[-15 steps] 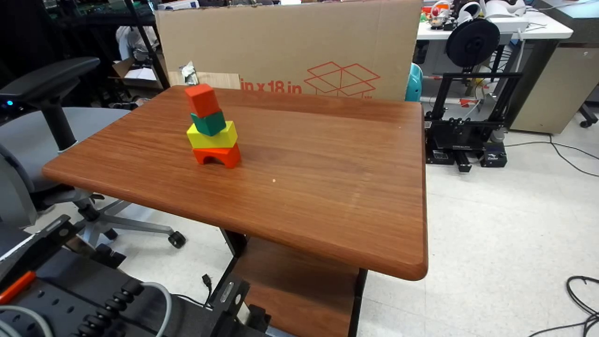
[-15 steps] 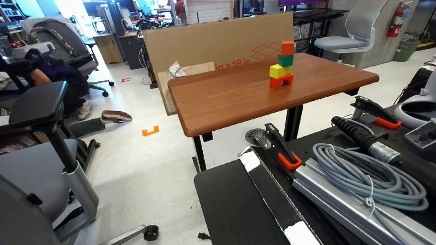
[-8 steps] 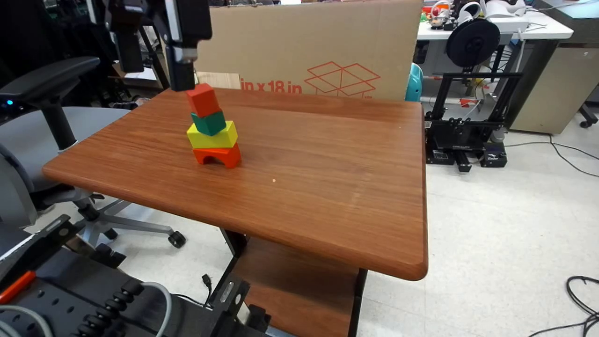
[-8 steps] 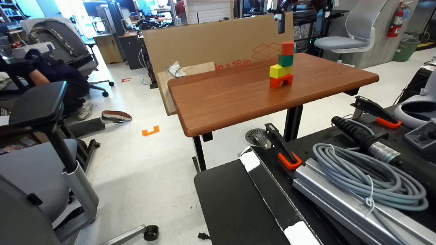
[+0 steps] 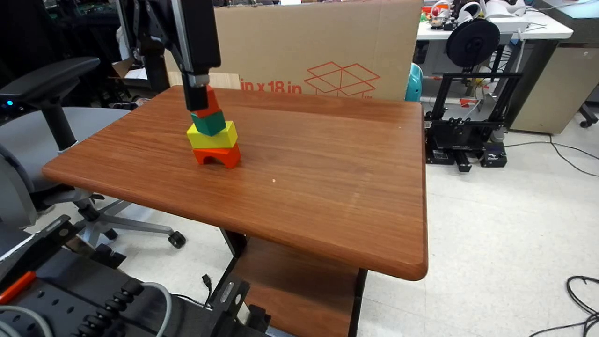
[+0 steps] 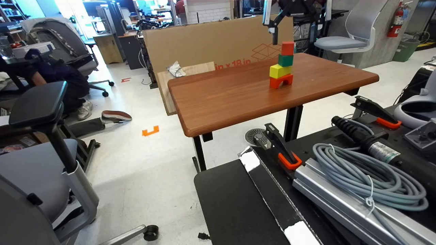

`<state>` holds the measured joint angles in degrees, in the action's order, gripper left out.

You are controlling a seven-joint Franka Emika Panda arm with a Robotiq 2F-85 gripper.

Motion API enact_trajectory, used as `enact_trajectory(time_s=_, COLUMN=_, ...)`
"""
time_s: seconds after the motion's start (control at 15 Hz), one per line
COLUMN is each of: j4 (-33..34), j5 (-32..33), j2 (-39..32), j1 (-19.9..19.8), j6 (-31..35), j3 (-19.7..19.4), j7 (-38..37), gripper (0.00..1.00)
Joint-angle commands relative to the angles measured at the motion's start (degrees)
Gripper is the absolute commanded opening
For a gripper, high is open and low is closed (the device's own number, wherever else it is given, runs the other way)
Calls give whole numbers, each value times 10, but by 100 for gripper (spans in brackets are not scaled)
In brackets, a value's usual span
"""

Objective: Pick the orange block and put it on the table

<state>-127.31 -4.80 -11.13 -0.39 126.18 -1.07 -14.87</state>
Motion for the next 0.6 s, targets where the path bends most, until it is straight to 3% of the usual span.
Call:
enact_trajectory(time_s=0.0, j4=1, j5=10, j2=-14, j1=12, j6=49, j3=-2, j7=-31, gripper=100)
enact_trajectory(time_s=0.2, j4=0, j5=25, j2=-23, j1=22, j6=78, j3=-4, j7=-51, gripper=100)
enact_trajectory(time_s=0.27, j4=-1, j5=33, j2=-25, j1=25, j6=83, j3=-5, j7=-58, gripper=75)
enact_trajectory(time_s=0.33, j4=-2, j5=41, j2=-26, j1=28, j6=87, j3=-6, j7=-64, gripper=74)
enact_trajectory(time_s=0.53, j4=-2, j5=60, j2=-27, j1=32, j6=93, j3=-8, j7=-79, gripper=49)
